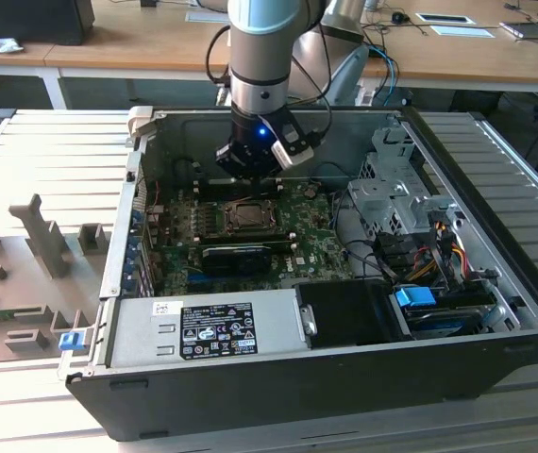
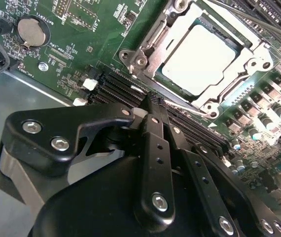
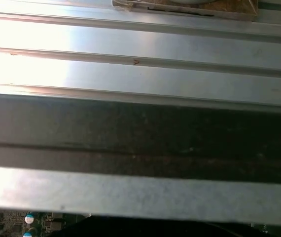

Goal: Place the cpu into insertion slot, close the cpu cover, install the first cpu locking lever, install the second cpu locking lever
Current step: 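Install the first cpu locking lever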

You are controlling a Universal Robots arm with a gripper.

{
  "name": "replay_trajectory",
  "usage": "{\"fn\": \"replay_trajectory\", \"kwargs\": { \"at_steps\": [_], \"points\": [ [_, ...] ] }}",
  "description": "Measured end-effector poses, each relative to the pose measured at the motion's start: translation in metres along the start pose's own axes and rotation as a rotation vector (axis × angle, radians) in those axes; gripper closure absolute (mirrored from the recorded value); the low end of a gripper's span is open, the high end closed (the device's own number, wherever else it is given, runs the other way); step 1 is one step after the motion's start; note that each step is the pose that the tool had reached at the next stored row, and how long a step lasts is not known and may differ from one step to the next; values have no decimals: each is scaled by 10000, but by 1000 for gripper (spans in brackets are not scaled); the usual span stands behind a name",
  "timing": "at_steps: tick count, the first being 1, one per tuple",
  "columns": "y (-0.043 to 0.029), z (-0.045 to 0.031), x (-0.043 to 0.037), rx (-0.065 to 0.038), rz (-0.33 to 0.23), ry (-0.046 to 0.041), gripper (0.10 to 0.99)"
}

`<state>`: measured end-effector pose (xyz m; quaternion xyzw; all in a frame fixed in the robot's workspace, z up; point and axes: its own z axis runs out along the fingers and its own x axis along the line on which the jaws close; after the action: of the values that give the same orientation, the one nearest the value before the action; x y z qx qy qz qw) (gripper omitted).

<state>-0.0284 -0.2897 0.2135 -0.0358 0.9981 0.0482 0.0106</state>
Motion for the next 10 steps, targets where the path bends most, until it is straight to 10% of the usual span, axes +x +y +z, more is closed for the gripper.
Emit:
{"fn": "replay_trajectory", "kwargs": {
  "at_steps": [10],
  "points": [
    [-11,95,-16,86,-2,8,980]
  ]
}}
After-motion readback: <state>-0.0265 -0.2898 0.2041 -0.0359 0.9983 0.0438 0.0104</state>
